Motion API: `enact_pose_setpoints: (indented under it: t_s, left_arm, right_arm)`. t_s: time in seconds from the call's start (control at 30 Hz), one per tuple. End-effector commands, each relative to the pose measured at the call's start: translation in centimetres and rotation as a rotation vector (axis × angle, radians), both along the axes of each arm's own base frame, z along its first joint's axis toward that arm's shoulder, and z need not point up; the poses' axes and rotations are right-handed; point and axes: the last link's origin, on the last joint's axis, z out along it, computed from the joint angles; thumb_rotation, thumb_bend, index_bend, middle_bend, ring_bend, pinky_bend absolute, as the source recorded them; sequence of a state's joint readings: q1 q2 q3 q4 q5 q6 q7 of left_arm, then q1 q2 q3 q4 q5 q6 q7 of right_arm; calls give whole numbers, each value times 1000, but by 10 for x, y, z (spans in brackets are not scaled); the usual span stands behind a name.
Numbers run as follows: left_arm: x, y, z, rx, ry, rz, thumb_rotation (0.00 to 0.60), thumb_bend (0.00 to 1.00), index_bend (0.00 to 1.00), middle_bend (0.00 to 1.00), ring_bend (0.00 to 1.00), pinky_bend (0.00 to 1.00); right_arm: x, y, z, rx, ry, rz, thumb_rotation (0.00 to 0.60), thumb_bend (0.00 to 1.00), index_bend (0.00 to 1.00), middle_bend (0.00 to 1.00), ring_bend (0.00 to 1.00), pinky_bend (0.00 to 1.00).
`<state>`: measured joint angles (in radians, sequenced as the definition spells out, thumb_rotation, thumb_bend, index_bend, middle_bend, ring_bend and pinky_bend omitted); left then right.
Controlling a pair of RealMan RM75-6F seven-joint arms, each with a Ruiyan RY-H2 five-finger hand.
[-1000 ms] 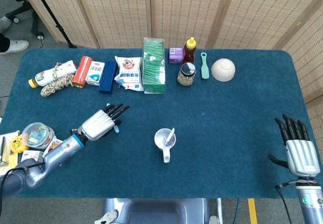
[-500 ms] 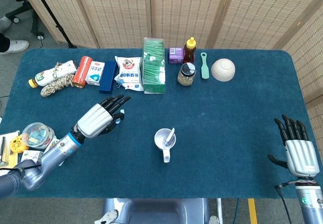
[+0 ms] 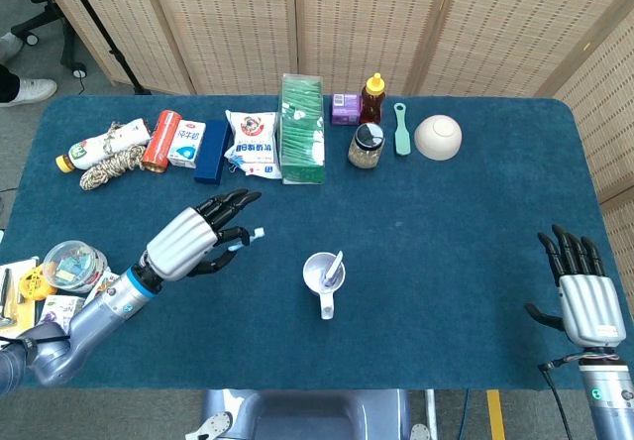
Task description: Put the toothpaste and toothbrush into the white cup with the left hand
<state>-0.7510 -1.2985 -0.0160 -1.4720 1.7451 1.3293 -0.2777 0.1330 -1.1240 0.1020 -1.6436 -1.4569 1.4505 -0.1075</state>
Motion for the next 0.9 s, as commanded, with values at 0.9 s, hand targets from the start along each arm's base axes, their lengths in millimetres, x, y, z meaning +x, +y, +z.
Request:
enact_pose_setpoints:
  t_s: [0.9]
  left_arm:
    - [68,-20,-16,-252,-137,-26,600,478,644,12,0,185]
  right_arm:
    - [-1,0,3,-4,-7,-4,600,0,0,0,0,0]
